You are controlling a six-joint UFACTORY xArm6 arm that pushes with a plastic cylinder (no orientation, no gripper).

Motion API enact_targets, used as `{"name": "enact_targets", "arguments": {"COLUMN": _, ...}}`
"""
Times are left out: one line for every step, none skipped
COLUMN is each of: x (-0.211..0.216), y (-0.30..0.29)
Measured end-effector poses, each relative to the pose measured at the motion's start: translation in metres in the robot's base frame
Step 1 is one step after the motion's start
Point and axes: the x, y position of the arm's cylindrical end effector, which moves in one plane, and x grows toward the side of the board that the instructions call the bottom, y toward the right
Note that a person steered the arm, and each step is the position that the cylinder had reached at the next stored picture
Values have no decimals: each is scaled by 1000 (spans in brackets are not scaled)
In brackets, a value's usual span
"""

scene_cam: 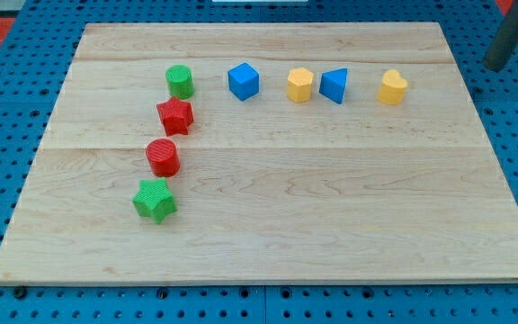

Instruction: Move red star at the center of the board

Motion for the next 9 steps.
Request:
{"name": "enact_targets", "arguments": {"x": 2, "y": 0}}
{"name": "enact_targets", "arguments": {"x": 70, "y": -2}}
{"name": "enact_targets", "arguments": {"x": 122, "y": -16}}
{"name": "enact_targets", "arguments": {"x": 157, "y": -100}}
{"name": "enact_targets", "arguments": {"x": 188, "y": -205}}
{"name": "enact_targets", "arguments": {"x": 222, "y": -306}}
{"name": "enact_targets", "arguments": {"x": 282, "y": -371}}
{"name": "enact_targets", "arguments": {"x": 284, "y": -530}}
{"name": "enact_targets", "arguments": {"x": 246, "y": -627}}
